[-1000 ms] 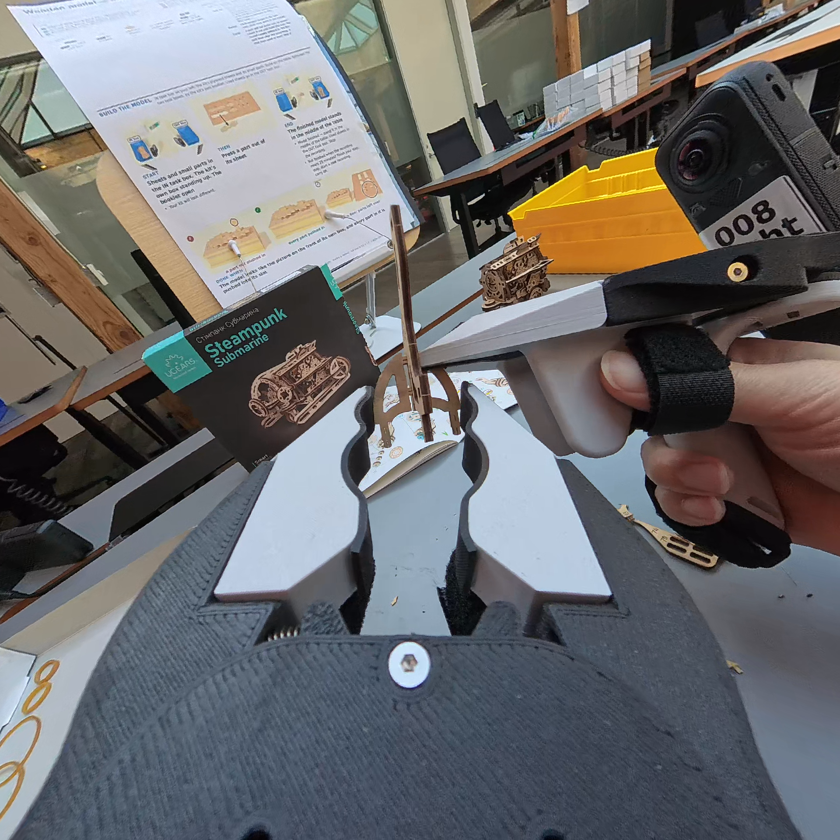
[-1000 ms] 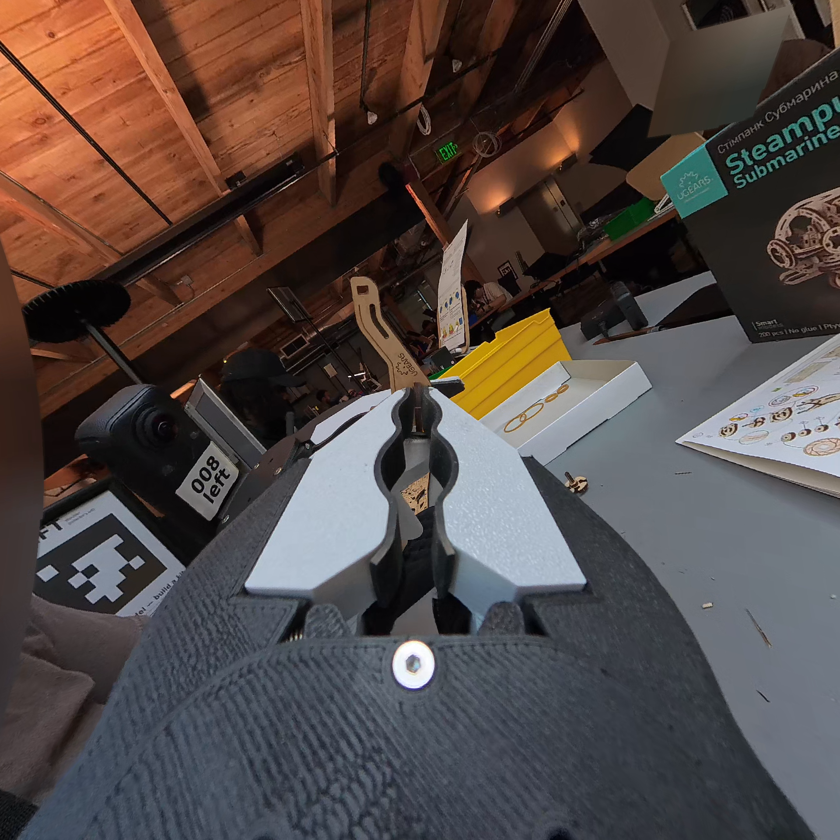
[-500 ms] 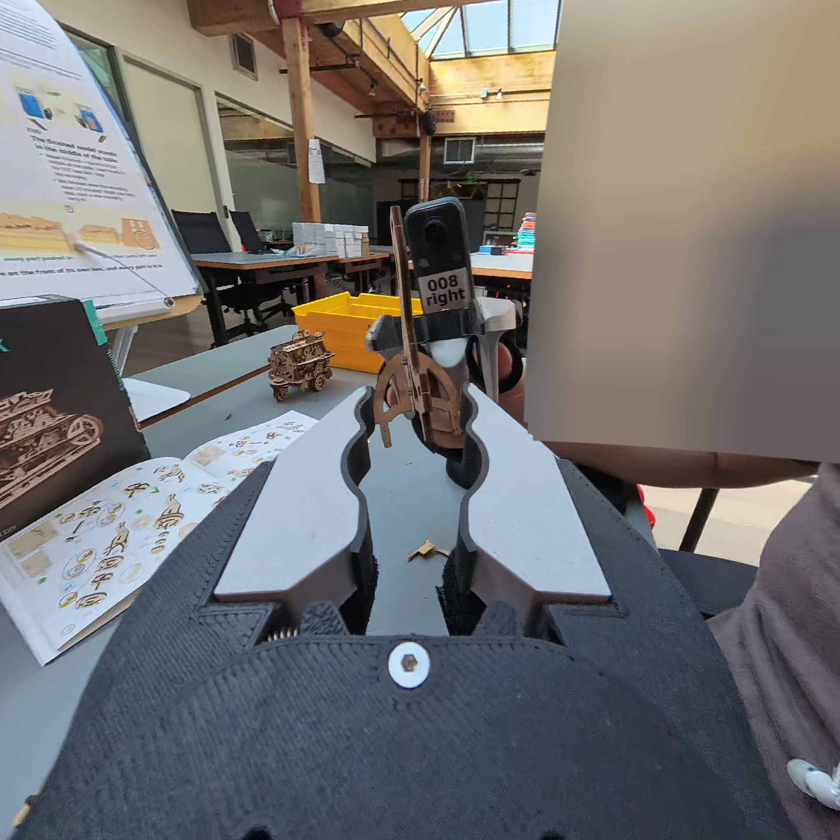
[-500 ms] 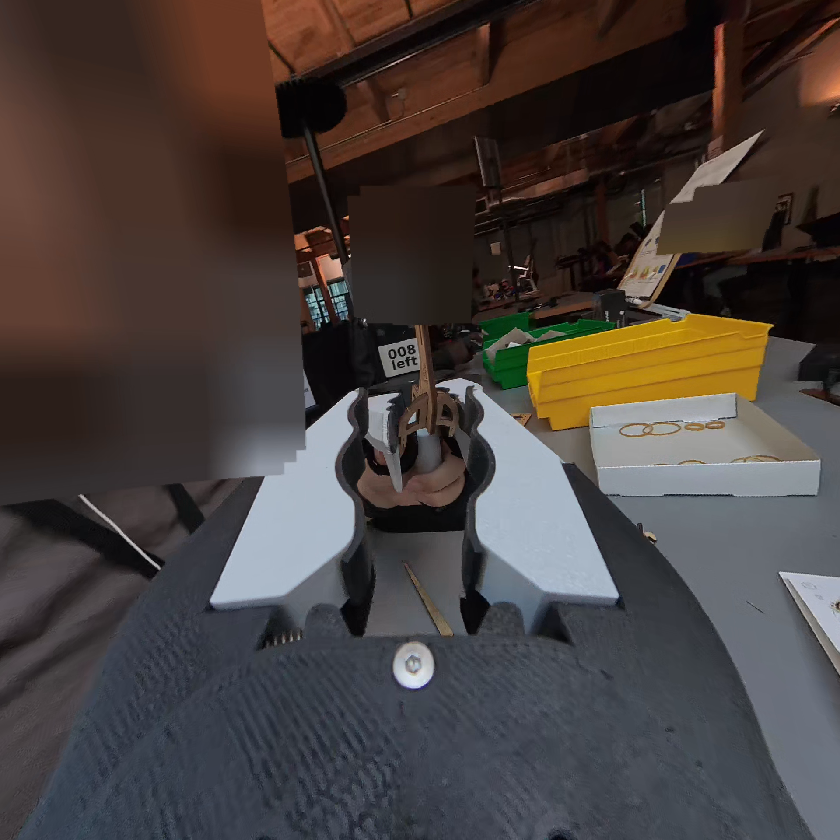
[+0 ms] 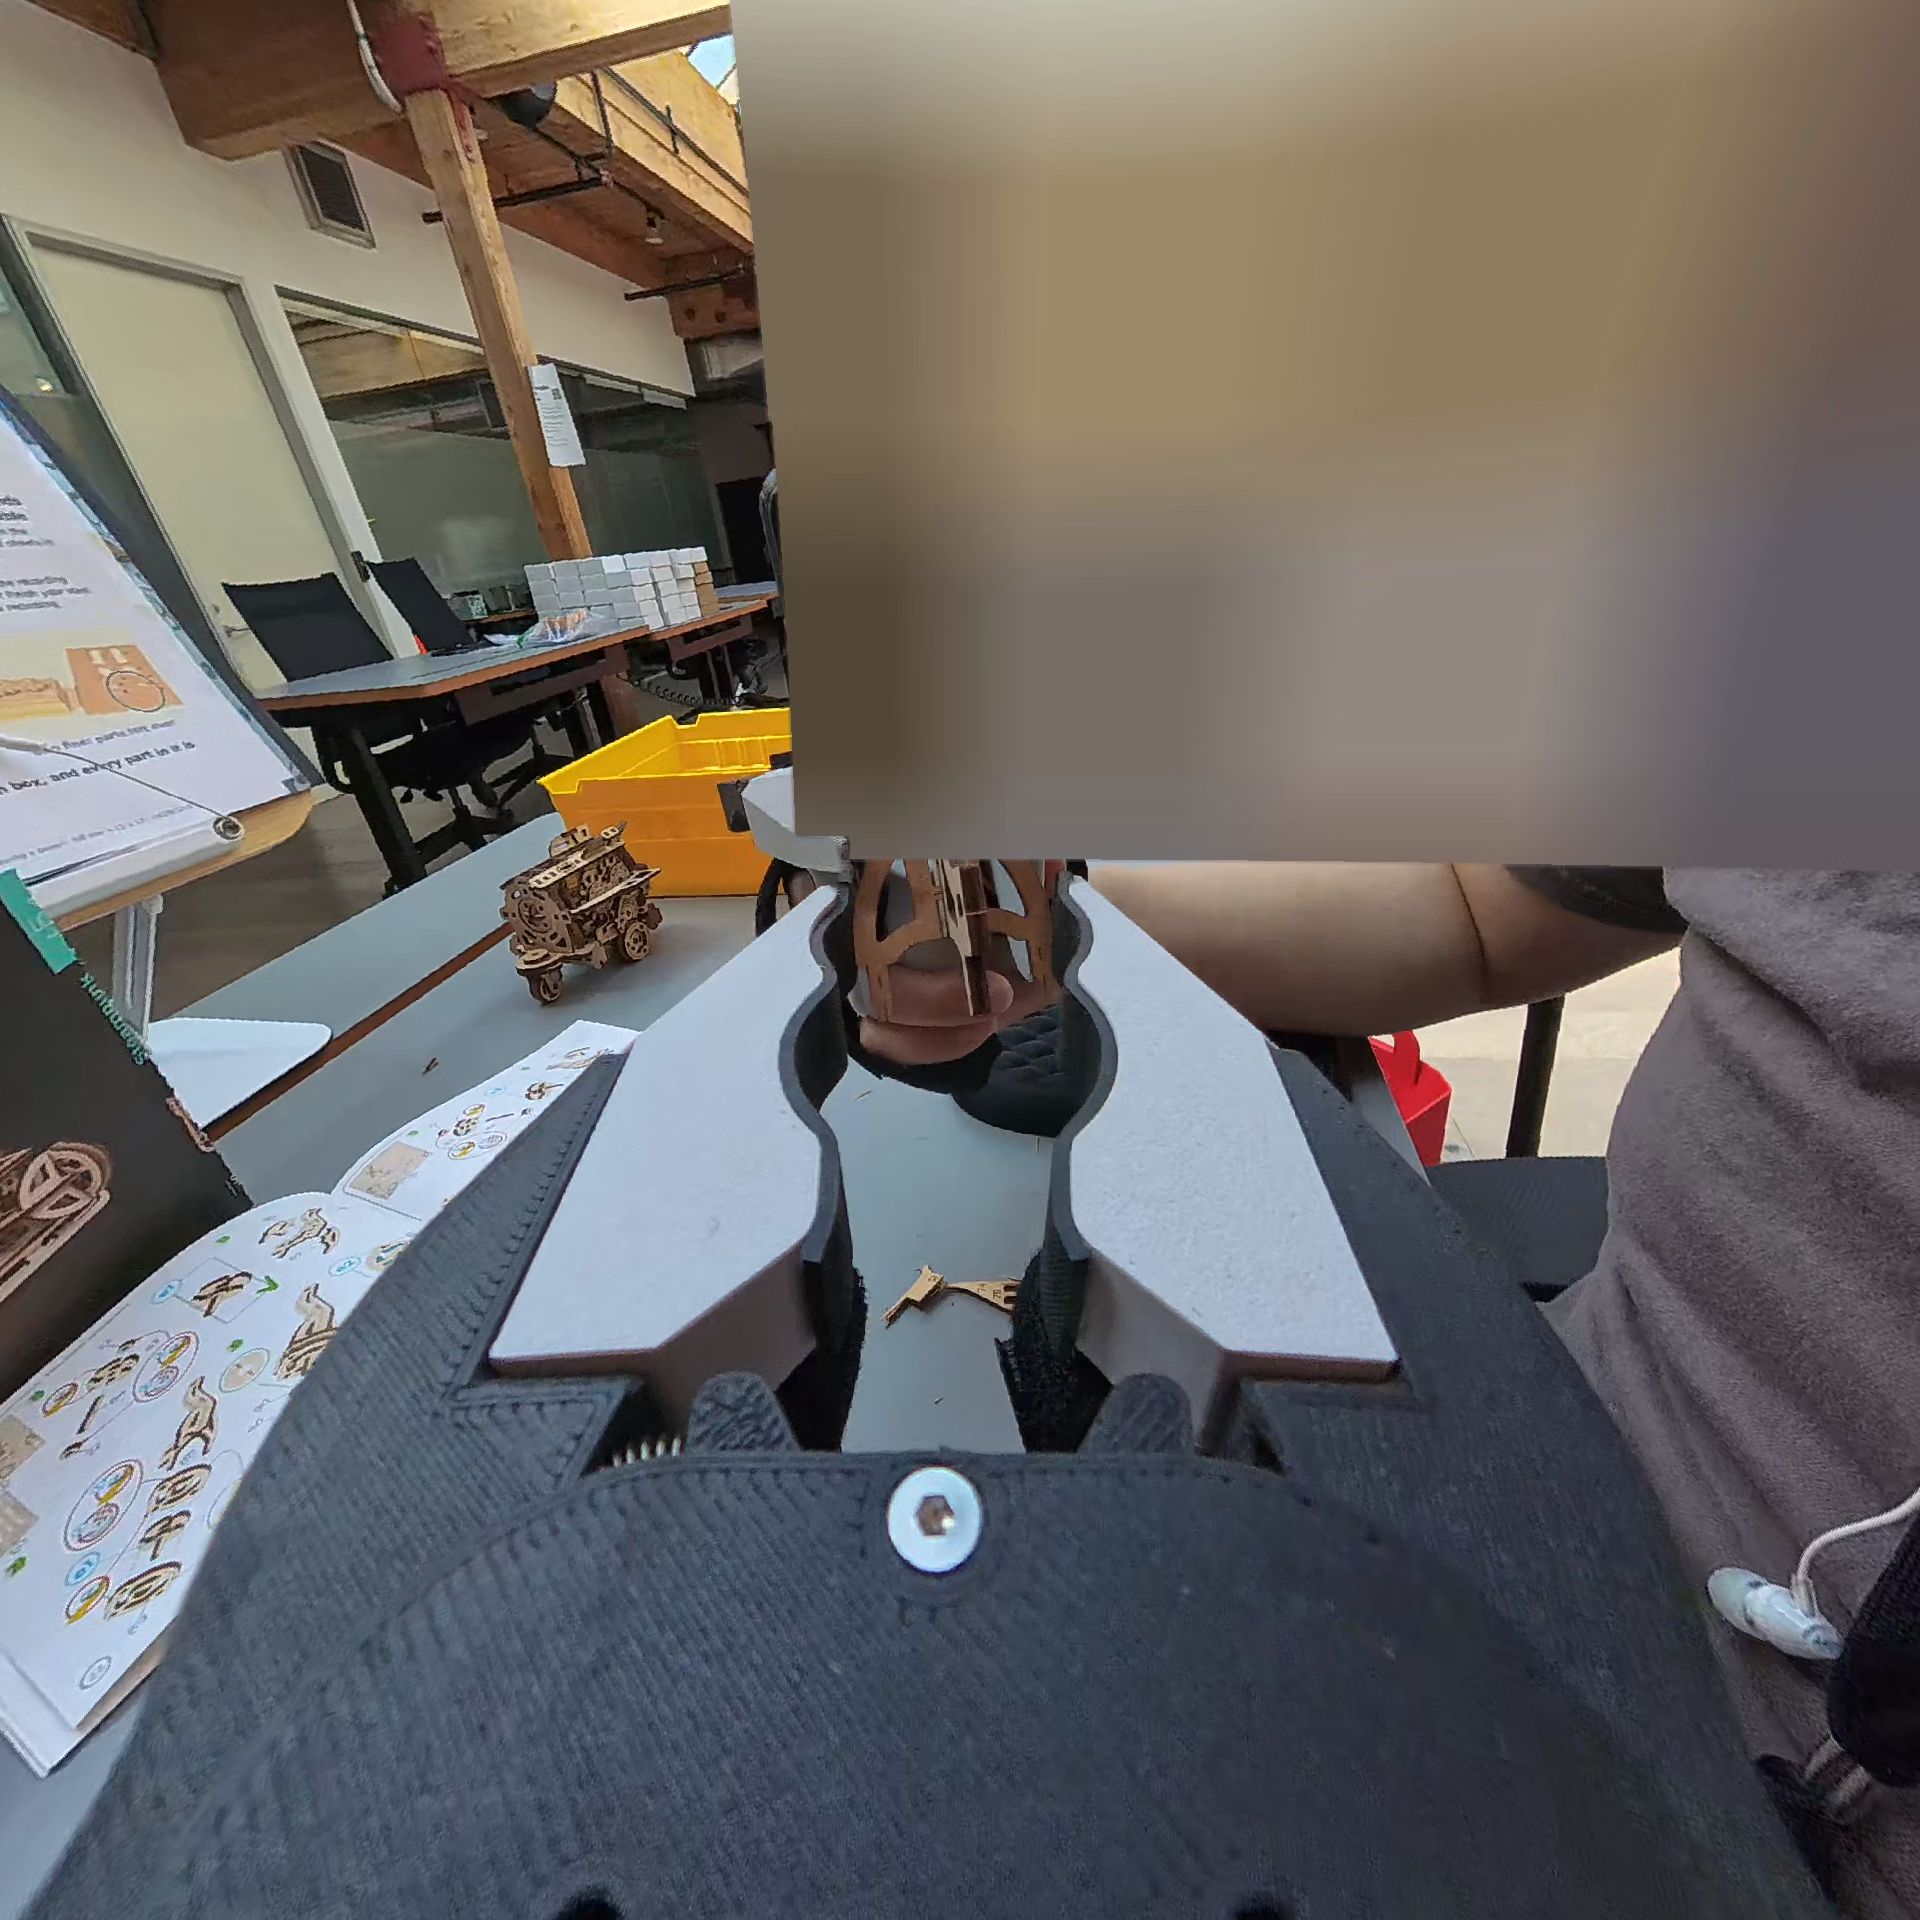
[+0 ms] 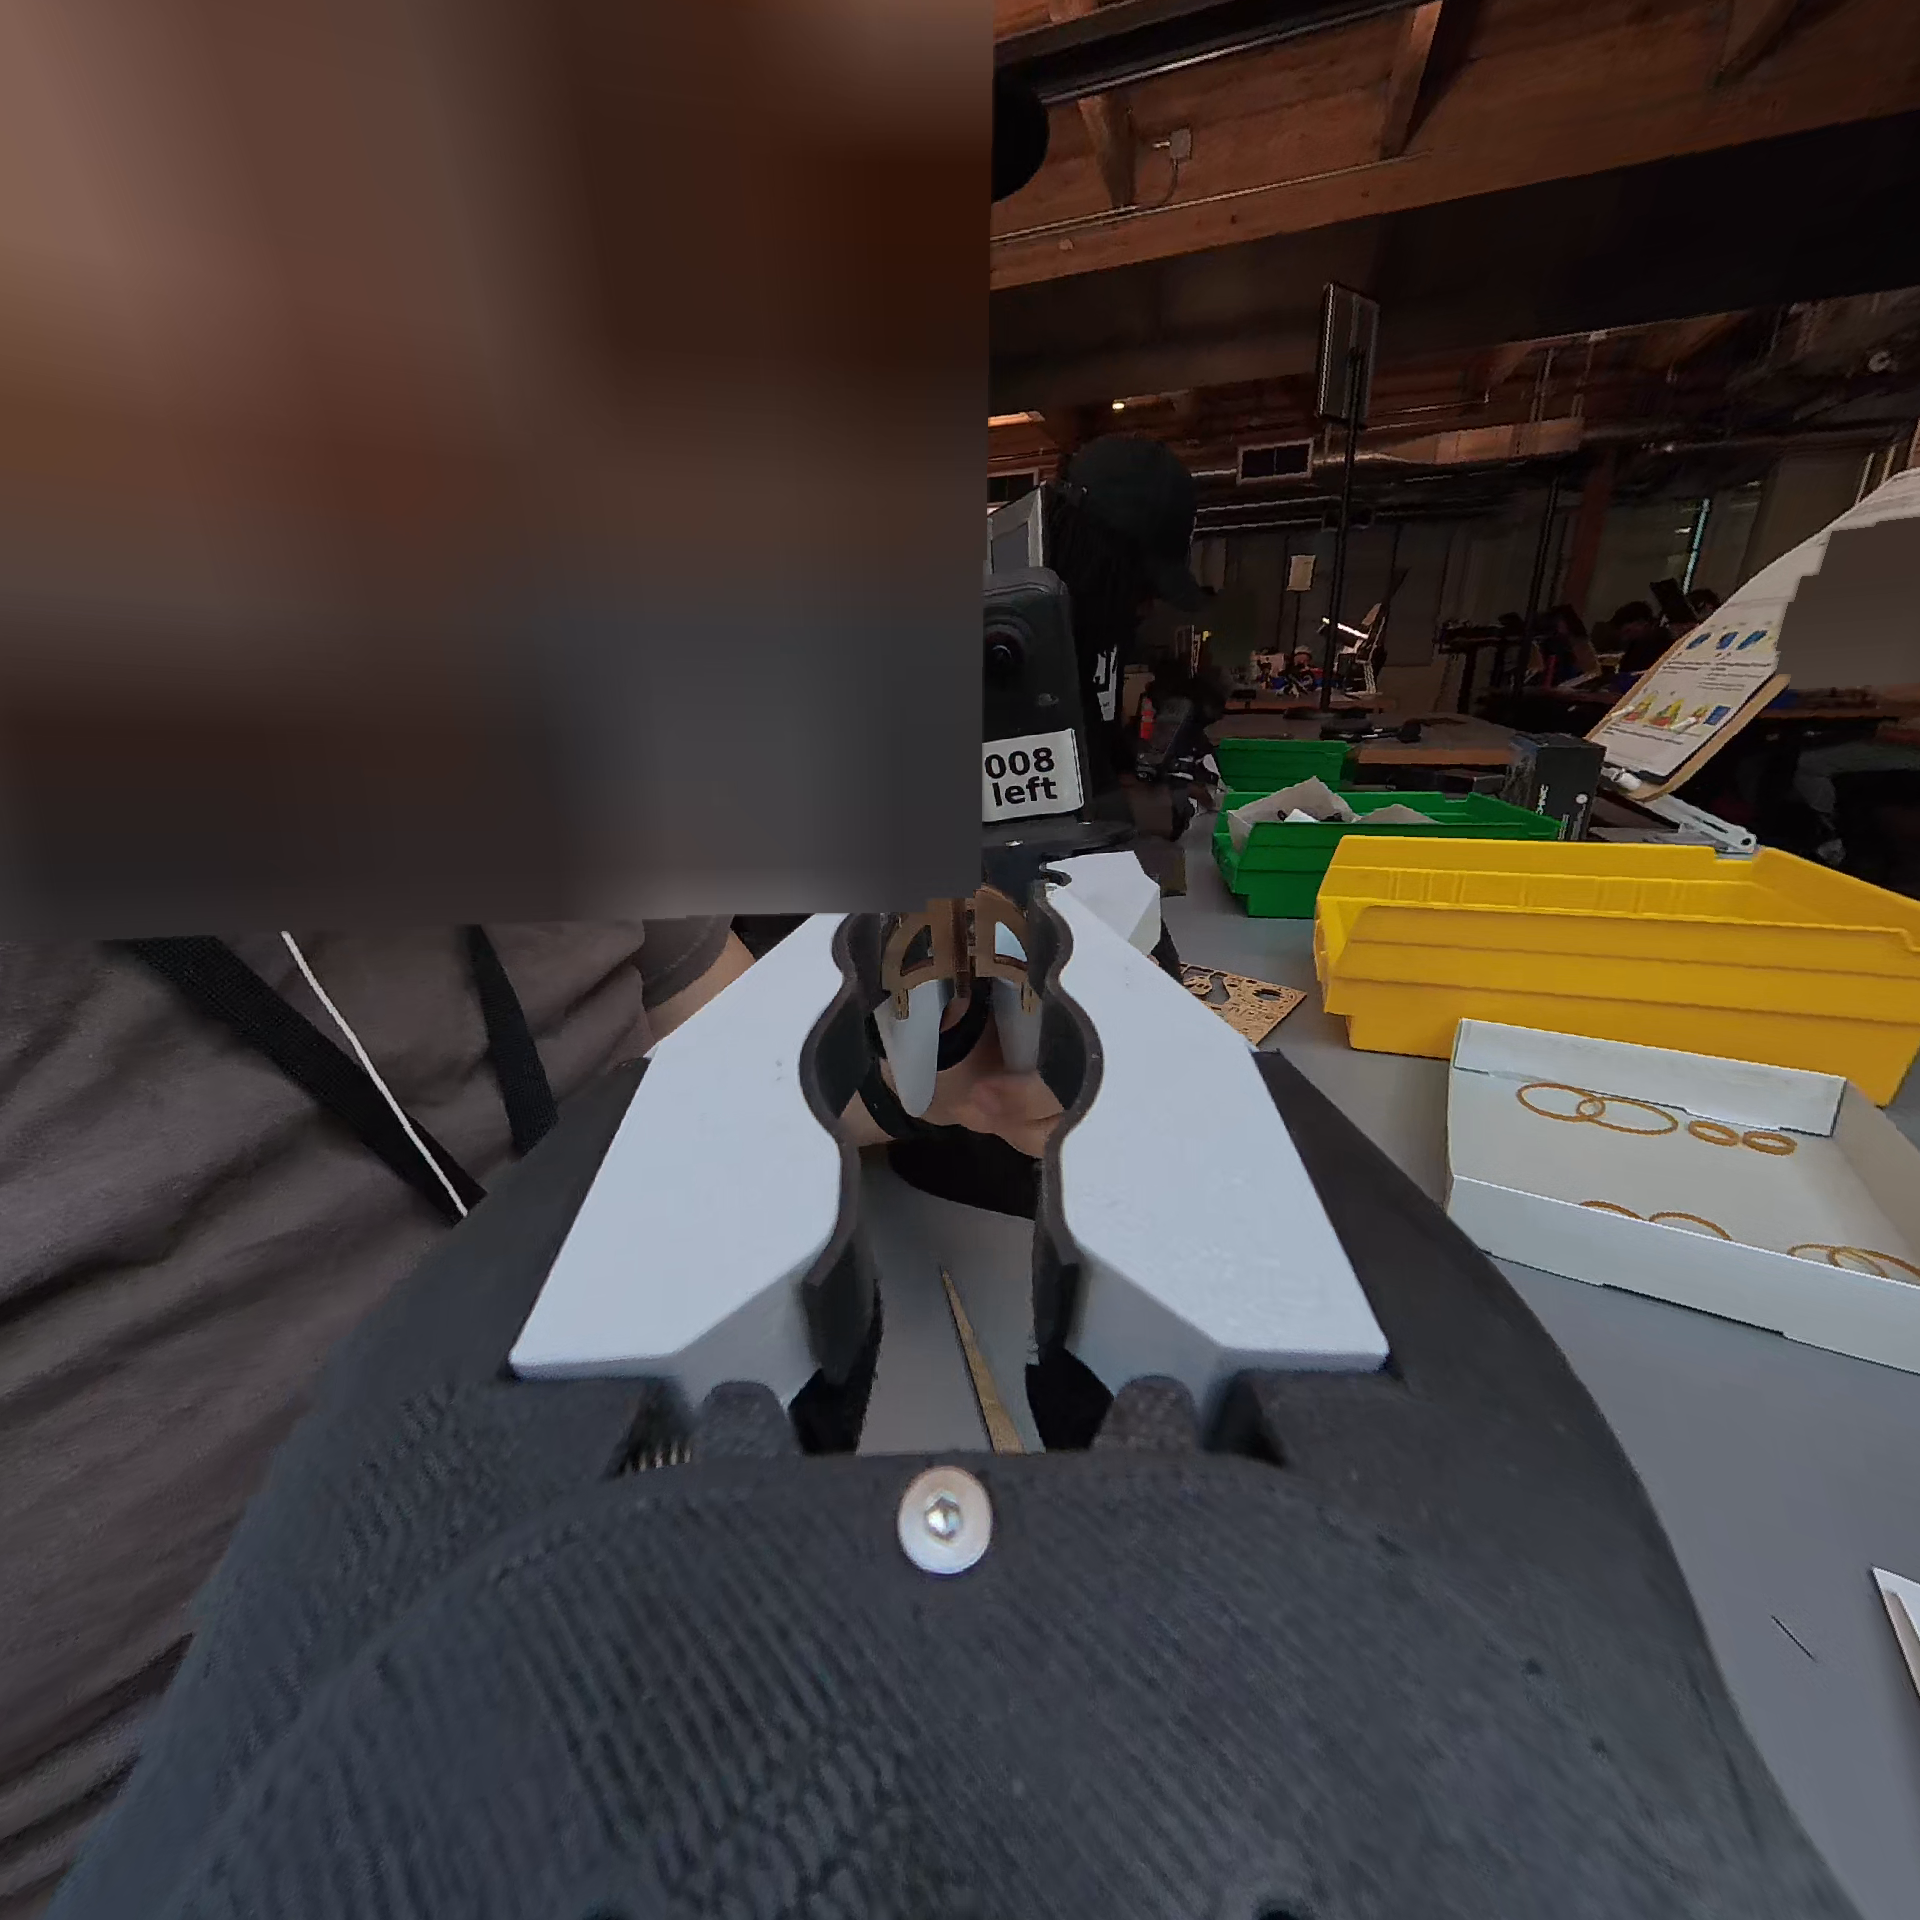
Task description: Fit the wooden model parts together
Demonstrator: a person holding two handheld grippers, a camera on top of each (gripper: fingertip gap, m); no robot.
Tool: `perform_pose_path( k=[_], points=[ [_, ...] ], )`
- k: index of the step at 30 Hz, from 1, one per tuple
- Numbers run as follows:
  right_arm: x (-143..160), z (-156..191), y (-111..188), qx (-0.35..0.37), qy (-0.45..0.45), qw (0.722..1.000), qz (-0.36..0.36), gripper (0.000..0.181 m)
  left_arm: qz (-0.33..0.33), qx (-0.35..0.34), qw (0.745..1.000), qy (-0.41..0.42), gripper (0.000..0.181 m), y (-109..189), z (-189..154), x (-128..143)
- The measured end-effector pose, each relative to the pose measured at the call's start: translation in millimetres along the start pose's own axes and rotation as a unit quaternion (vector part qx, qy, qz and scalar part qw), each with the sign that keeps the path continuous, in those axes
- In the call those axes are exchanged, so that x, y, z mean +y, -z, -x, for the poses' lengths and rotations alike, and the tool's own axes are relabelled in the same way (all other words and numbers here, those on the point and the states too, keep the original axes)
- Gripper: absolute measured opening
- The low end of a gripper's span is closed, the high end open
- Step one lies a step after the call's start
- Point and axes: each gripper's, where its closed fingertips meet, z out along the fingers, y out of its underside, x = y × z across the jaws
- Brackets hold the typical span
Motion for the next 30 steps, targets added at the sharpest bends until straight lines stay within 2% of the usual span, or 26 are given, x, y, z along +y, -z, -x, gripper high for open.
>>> perform_pose_path(
  k=[11,16,18,21,23,26,30],
  points=[
    [1.6,5.0,3.4,0.019,0.034,0.999,0.023,0.02,0.003,0.008,1.0,-0.006,0.035,-5.0,-7.2,4.1],
    [-1.5,-2.9,11.5,0.062,0.056,0.996,0.033,0.02,0.015,-0.04,0.999,0.005,0.046,9.9,10.3,10.1],
    [4.7,-9.1,15.6,0.09,0.073,0.991,0.067,0.02,0.02,-0.045,0.999,-0.005,0.042,17.0,10.7,8.8],
    [11.7,-7.1,14.0,0.095,0.093,0.985,0.11,0.02,0.063,-0.059,0.995,-0.046,0.034,18.3,11.9,15.5],
    [15.6,-5.8,11.6,0.095,0.104,0.98,0.137,0.02,0.075,-0.051,0.994,-0.066,0.012,18.3,9.3,16.6],
    [21.2,-4.1,8.9,0.098,0.114,0.974,0.17,0.021,0.073,-0.027,0.994,-0.071,0.007,17.3,2.9,16.2],
    [22.7,-0.7,6.8,0.099,0.129,0.971,0.177,0.02,0.085,-0.017,0.992,-0.095,0.0,14.1,-2.7,20.6]
  ],
)
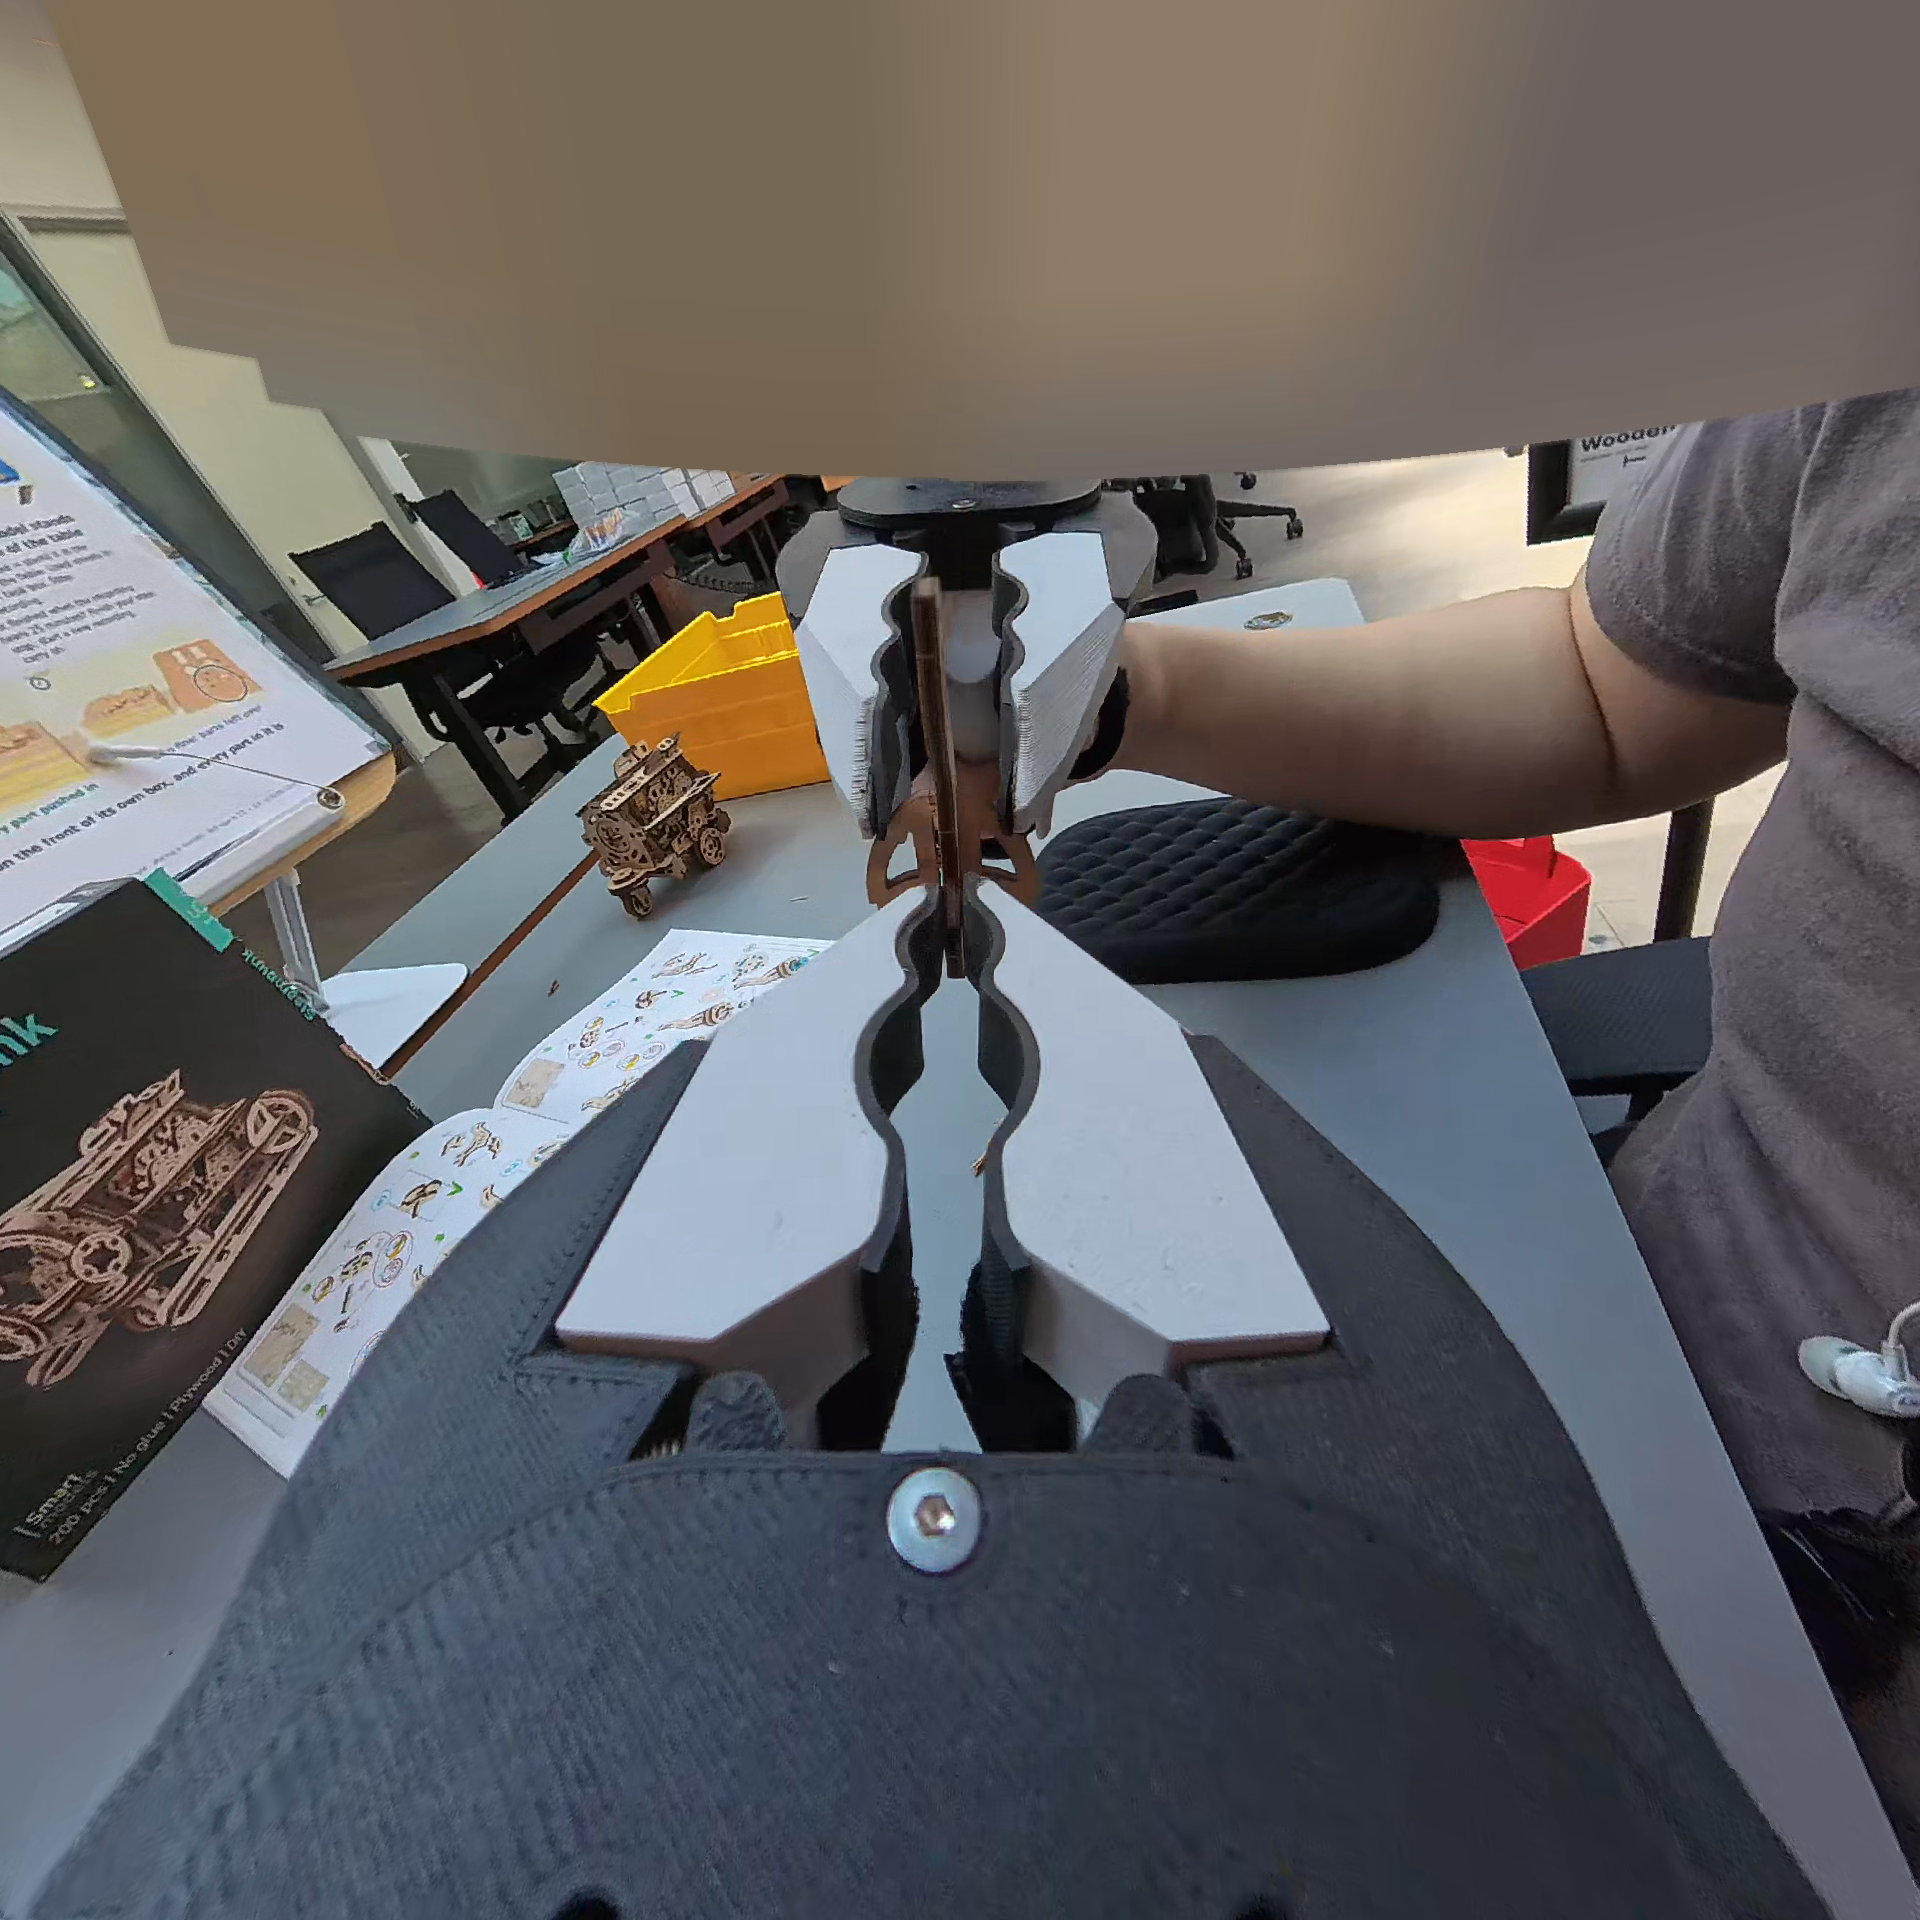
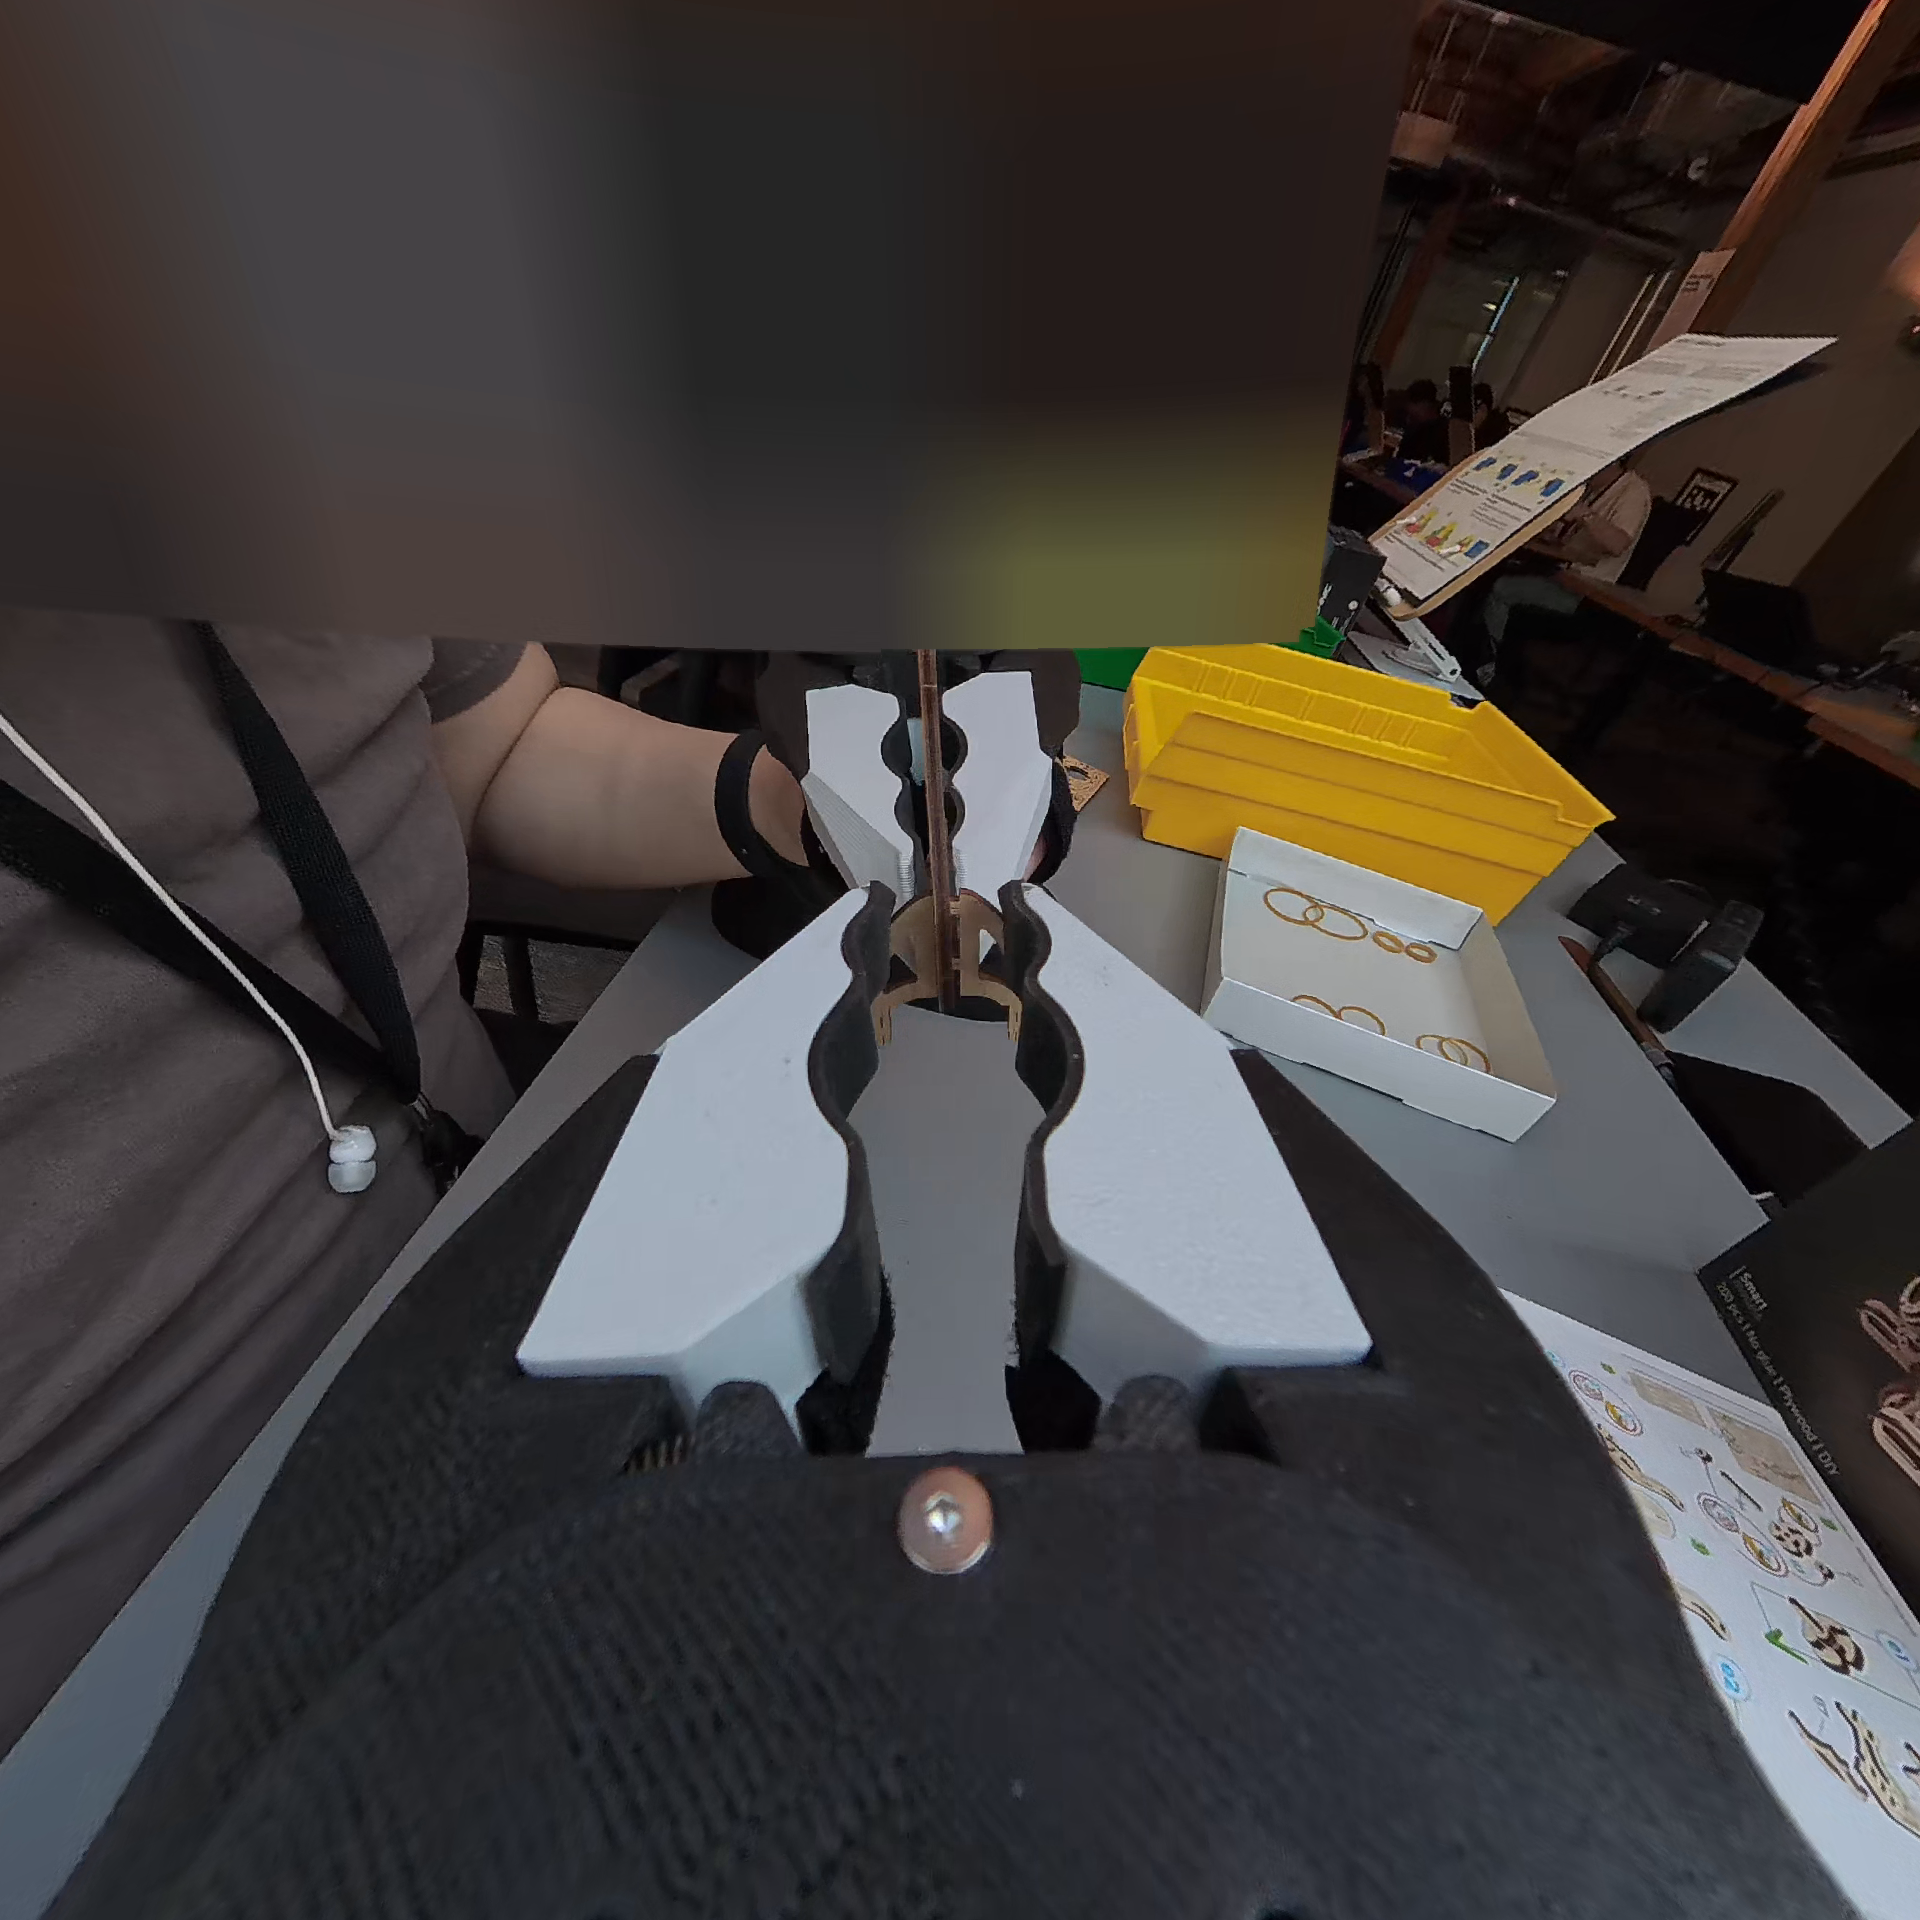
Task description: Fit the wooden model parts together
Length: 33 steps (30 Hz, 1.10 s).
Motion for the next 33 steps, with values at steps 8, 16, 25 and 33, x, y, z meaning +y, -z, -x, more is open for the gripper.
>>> perform_pose_path(
  k=[8,16,25,33],
  points=[
    [22.3,0.8,-11.1,0.014,0.068,0.994,0.084,0.078,-0.011,0.023,0.999,-0.045,0.0,-0.7,-7.4,-10.4],
    [31.9,5.2,-33.5,0.0,0.11,0.984,0.142,0.077,-0.015,0.026,0.998,-0.063,0.0,-16.7,-6.6,-17.5],
    [22.9,8.6,-38.2,-0.006,0.111,0.987,0.115,0.057,-0.048,0.021,0.996,-0.069,0.0,-22.4,-11.3,-19.6],
    [24.1,11.8,-38.3,-0.022,0.096,0.989,0.108,0.06,-0.055,0.019,0.995,-0.082,0.0,-23.9,-12.0,-19.9]
  ],
)
